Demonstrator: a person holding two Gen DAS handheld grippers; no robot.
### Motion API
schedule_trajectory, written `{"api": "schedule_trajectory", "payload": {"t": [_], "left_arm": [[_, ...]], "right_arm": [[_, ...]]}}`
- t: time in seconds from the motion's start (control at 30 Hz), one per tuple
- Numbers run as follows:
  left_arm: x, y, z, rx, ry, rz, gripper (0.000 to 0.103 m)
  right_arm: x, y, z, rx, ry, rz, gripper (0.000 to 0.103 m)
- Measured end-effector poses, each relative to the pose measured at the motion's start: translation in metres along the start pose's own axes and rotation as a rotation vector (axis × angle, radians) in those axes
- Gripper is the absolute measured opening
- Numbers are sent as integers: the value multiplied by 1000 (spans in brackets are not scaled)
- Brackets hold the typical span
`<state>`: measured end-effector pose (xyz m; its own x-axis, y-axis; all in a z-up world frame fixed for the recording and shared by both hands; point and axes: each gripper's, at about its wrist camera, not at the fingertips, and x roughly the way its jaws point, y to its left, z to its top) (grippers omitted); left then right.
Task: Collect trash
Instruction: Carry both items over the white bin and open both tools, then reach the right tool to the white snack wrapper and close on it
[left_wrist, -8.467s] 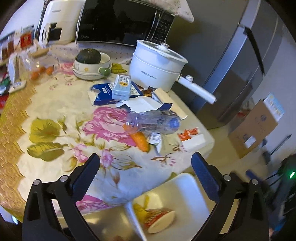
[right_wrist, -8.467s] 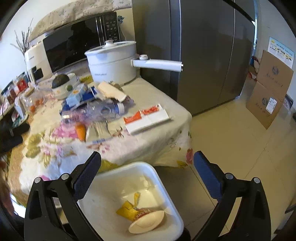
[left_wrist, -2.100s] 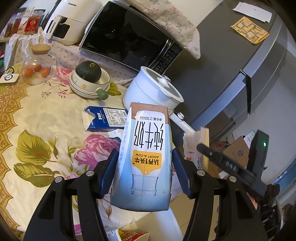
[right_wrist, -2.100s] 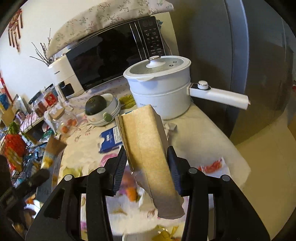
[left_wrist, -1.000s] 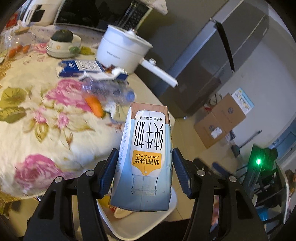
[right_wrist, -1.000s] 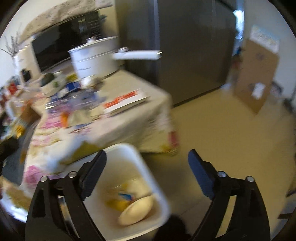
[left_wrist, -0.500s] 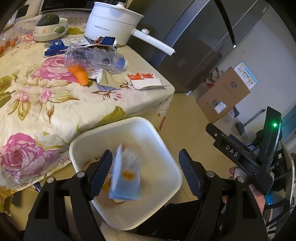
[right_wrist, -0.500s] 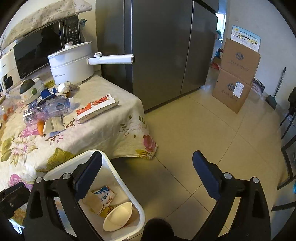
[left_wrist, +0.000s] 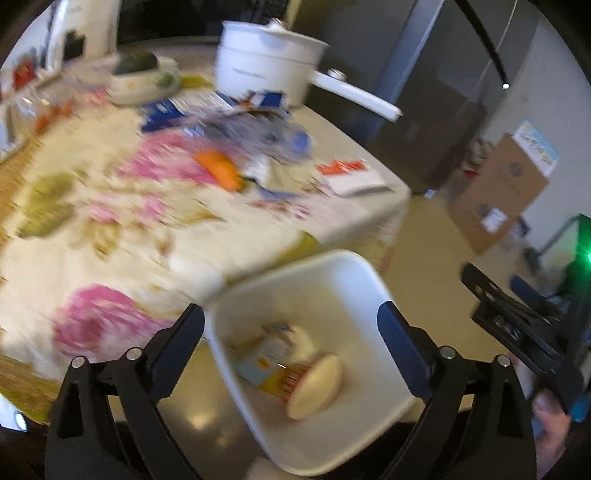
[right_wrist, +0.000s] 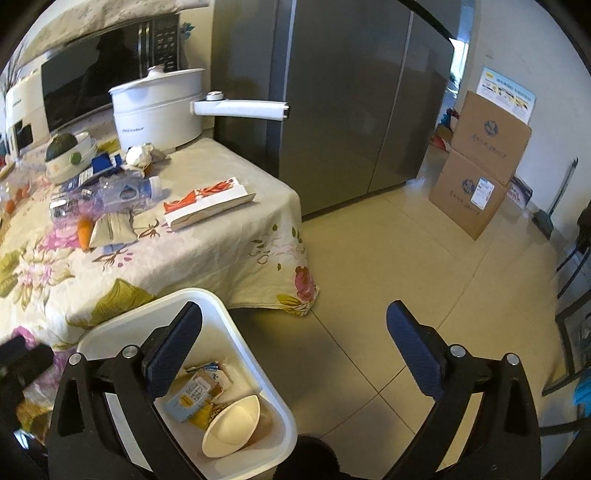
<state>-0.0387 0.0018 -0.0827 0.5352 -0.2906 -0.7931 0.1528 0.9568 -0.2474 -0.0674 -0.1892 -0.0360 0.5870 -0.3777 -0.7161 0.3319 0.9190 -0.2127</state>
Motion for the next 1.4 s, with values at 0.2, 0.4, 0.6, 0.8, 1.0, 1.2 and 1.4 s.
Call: {"api": "schedule_trajectory", "payload": {"t": [0.2,0.4,0.6,0.8,1.0,1.2,1.4], "left_arm": [[-3,25,27,-34,-36,74,94],[-7,57,63,-78,-56,107,94],[-2,94,72,-226,-27,65,94],[-1,105,69,-257,-13,42,94],[-1,109,69,-283,5,2,94],[0,103,73,-250,11,-13,94],[15,112,76,-298,60,-48,94]], "right_arm": [[7,23,2,-56,36,35,96],[9,45,24,-66,44,104,96],[18,76,73,-103,-9,136,96],[39,112,137,-100,-7,213,96],[78,151,196,-79,76,310,96],[126,181,233,-76,153,375,96],[168,219,242,-183,191,305,96]]}}
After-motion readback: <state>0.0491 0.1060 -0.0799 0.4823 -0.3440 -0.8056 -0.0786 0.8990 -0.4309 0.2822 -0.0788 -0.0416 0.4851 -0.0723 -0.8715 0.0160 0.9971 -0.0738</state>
